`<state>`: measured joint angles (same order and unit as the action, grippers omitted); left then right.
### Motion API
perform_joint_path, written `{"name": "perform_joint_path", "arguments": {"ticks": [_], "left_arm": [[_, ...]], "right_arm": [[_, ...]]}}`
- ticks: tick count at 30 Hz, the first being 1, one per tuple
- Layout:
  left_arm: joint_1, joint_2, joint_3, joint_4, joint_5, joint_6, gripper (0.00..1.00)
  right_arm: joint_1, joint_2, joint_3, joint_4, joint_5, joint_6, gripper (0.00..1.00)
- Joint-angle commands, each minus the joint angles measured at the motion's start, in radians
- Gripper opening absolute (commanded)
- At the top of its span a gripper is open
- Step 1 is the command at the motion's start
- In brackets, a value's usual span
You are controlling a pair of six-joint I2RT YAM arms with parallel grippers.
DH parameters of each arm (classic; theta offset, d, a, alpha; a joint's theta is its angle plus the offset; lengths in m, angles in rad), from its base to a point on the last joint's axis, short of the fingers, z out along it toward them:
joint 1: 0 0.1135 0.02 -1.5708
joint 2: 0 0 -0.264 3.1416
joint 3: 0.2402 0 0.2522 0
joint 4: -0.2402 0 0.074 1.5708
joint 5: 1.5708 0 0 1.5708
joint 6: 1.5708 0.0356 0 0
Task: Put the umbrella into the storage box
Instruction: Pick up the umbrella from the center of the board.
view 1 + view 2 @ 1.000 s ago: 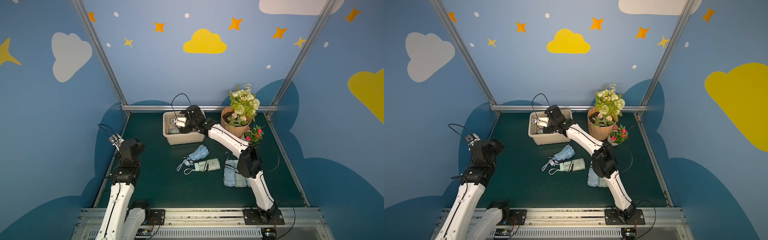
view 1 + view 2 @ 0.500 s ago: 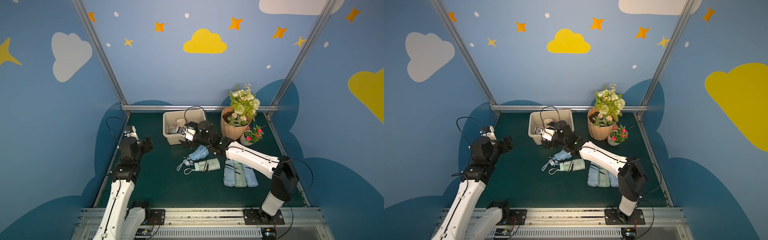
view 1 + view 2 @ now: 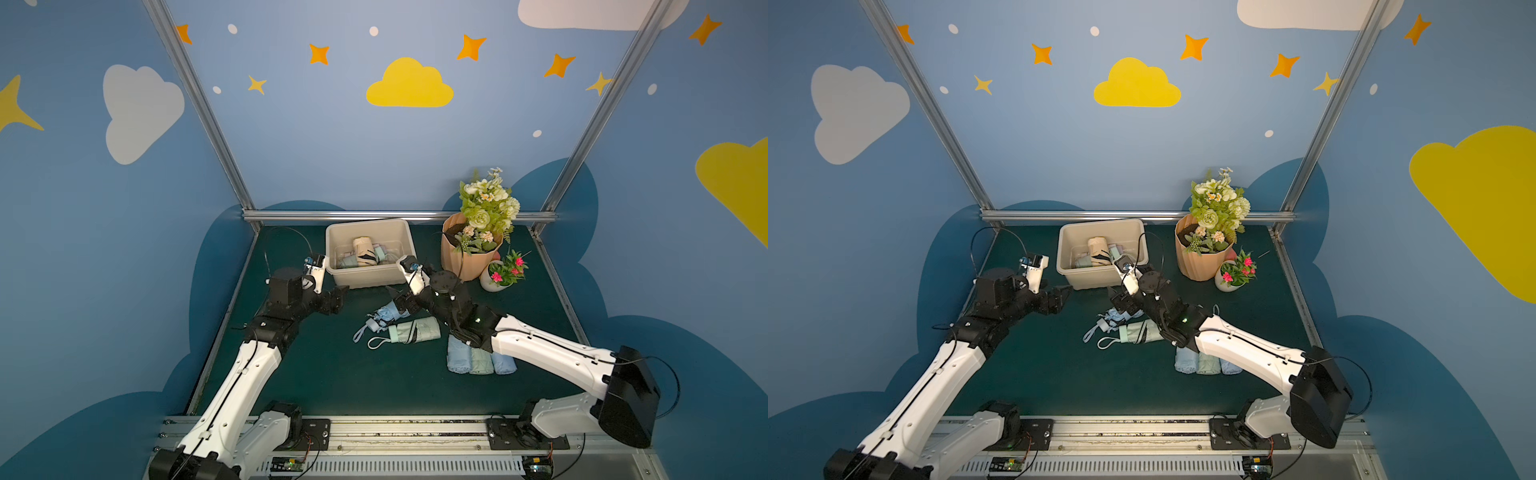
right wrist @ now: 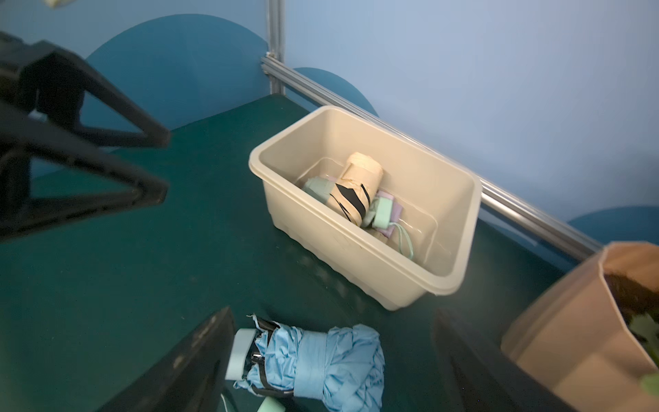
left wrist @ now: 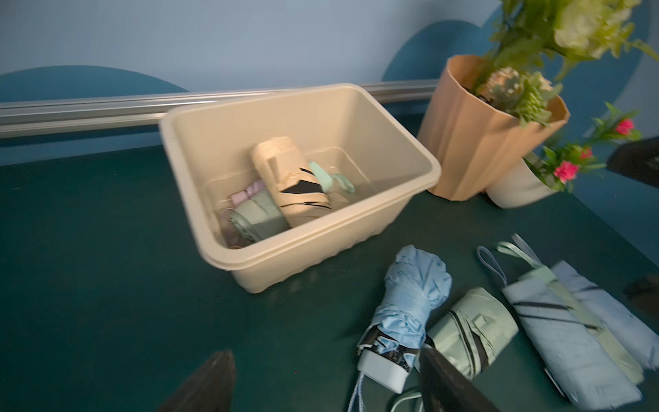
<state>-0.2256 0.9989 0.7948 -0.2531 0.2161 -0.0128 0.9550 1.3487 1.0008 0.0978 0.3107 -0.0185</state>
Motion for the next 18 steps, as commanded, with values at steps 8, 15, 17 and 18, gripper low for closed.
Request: {"name": "perform_joint_path", "arguments": {"ticks": [8,15,17,18], "left_arm": [[-0.299,0.201,0.065,0.004,-0.1,0.196,0.87],[-0.403,0.38,0.112,0.044,-0.208,0.281,0.87],[-0.43,0.441,0.147,0.02,-0.276,0.3,0.87],[-0.444,0.47,0.164,0.004,-0.307,0.307,0.87]], "right_arm": [[-0.01,-0.174,-0.11,-0.157,0.203,0.186,0.91],[-0.015,-0.252,-0.157,-0.158,0.259,0.195,0.91],[-0.015,-0.268,-0.16,-0.164,0.267,0.193,0.91],[-0.016,-0.277,-0.162,-0.169,0.27,0.195,0.91]]}}
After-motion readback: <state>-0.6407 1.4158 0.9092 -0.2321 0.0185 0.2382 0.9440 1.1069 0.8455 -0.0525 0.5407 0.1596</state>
